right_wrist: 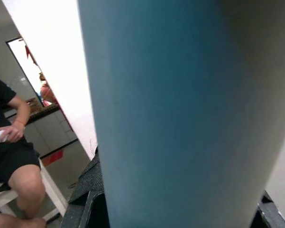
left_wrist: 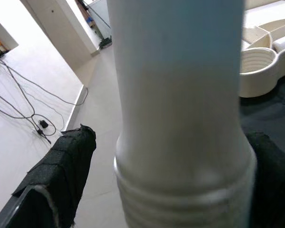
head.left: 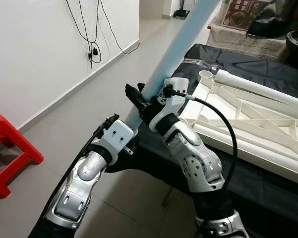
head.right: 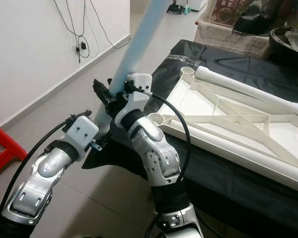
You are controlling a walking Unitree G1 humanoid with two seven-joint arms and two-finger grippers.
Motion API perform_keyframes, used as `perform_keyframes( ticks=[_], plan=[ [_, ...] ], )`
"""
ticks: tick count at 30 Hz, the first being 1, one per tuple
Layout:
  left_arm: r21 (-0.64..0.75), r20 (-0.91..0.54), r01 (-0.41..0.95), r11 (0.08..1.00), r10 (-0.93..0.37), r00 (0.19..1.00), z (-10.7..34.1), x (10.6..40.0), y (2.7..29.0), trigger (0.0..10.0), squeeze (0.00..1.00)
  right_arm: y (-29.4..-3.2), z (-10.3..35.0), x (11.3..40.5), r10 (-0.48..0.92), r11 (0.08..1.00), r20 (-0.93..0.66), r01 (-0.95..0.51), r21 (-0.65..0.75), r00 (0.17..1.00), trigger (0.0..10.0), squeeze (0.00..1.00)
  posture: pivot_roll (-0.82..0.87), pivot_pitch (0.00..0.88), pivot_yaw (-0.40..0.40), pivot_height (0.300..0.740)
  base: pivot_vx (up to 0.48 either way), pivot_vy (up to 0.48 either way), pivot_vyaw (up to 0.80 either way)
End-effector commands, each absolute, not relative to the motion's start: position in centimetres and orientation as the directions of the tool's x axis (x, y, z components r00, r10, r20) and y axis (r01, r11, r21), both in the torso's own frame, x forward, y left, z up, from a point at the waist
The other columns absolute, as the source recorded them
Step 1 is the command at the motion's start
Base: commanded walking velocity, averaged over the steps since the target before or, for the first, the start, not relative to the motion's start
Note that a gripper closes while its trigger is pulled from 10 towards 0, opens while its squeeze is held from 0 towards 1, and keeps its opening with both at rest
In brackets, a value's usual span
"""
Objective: Building children table
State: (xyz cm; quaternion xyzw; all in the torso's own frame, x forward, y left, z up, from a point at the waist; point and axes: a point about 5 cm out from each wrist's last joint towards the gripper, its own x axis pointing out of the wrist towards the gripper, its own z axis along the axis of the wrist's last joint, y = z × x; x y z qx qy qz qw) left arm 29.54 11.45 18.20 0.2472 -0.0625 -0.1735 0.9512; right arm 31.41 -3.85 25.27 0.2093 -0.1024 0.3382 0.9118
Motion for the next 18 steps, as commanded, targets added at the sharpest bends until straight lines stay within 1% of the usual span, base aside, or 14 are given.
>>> perform_keyframes(
  ticks=[1,3,4,5,6,7,8,13,18],
  plan=[
    [0.489,0.045,0.261,0.832,-0.323,0.945,18.18,29.97,11.91,10.0,0.0,-3.98,25.12,30.97,0.581,0.67,0.329,-0.667,0.326,0.745,10.0,0.0,0.1,0.081,-0.039,0.74,0.0,0.0,0.0],
    [0.477,0.049,0.26,0.84,-0.32,0.946,18.15,30.09,11.77,10.0,0.0,-3.93,25.16,30.87,0.584,0.666,0.33,-0.67,0.327,0.742,10.0,0.0,0.1,0.078,-0.036,0.74,0.0,0.0,0.0],
    [0.466,0.052,0.255,0.847,-0.314,0.948,18.1,30.2,11.69,9.5,0.0,-3.88,25.2,30.79,0.586,0.663,0.332,-0.673,0.329,0.739,10.0,0.0,0.1,0.078,-0.035,0.74,0.0,0.0,0.0],
    [0.466,0.052,0.255,0.847,-0.314,0.948,18.1,30.2,11.69,9.5,0.0,-3.88,25.2,30.79,0.586,0.663,0.332,-0.673,0.329,0.739,10.0,0.0,0.1,0.078,-0.035,0.74,0.0,0.0,0.0],
    [0.457,0.054,0.252,0.853,-0.309,0.949,18.06,30.27,11.62,7.6,0.0,-3.83,25.21,30.72,0.589,0.66,0.332,-0.676,0.329,0.736,10.0,0.0,0.1,0.076,-0.036,0.74,0.0,0.0,0.0],
    [0.457,0.054,0.252,0.853,-0.309,0.949,18.06,30.27,11.62,7.6,0.0,-3.83,25.21,30.72,0.589,0.66,0.332,-0.676,0.329,0.736,10.0,0.0,0.1,0.076,-0.036,0.74,0.0,0.0,0.0],
    [0.448,0.058,0.252,0.858,-0.309,0.949,17.92,30.43,11.42,0.0,0.0,-3.77,25.23,30.59,0.594,0.657,0.332,-0.68,0.326,0.733,10.0,0.0,0.09,0.072,-0.035,0.74,0.0,0.0,0.0],
    [0.438,0.063,0.251,0.863,-0.308,0.949,17.82,30.58,11.32,0.0,0.0,-3.76,25.29,30.52,0.595,0.659,0.331,-0.68,0.321,0.733,10.0,0.0,0.09,0.063,-0.034,0.74,0.0,0.0,0.0],
    [0.45,0.07,0.241,0.86,-0.303,0.95,17.71,30.7,11.81,0.0,0.0,-3.78,25.31,30.49,0.601,0.673,0.325,-0.682,0.287,0.73,10.0,0.0,0.09,0.055,-0.032,0.74,0.0,0.0,0.0]
  ],
)
